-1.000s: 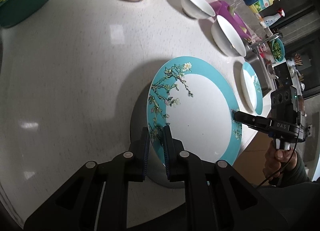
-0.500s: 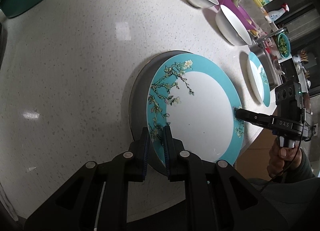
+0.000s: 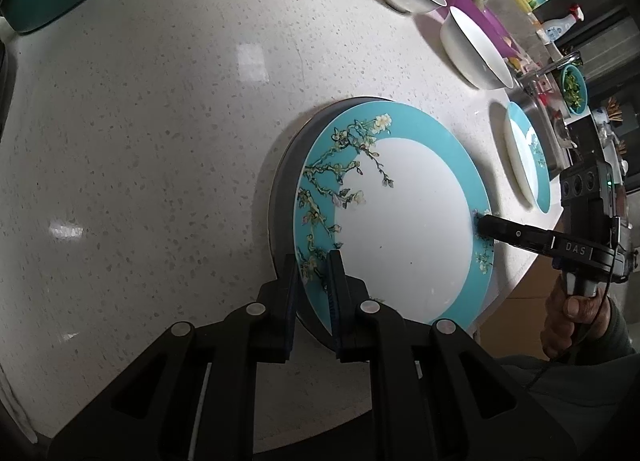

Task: Organize plates and bowls
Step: 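Lift the teal-rimmed plate with both tools and lower it onto the grey plate, then open both tools and move them to the teal plate by the sink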

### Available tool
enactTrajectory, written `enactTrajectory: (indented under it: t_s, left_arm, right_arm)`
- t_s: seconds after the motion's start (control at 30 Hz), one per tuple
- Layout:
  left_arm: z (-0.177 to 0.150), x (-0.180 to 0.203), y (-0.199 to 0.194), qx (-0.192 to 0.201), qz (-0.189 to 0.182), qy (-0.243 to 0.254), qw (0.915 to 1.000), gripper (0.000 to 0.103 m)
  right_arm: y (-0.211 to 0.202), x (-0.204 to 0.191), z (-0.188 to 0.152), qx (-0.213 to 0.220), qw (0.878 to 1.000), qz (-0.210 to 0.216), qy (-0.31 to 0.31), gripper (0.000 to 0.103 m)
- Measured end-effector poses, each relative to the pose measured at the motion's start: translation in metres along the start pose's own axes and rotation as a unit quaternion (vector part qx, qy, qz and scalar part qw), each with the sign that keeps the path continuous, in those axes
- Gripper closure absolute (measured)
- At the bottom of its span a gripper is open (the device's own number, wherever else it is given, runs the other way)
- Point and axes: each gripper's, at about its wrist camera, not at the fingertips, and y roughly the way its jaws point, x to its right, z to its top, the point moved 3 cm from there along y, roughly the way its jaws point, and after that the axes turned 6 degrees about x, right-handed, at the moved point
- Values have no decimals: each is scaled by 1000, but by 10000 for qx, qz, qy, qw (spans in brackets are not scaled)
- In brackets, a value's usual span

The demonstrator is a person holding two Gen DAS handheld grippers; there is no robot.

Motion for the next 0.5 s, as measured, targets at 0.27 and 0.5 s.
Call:
enactTrajectory:
  t_s: [0.27,0.5]
  left_arm:
    - [3,4,1,163,240,136,9995,88]
    - [6,10,3,305,493,343,9977,87]
  right_arm:
    - [2,-9,-1,35,9989,-237,-395,91]
    - [3,-20,-4,86,9941,-554,-930,88]
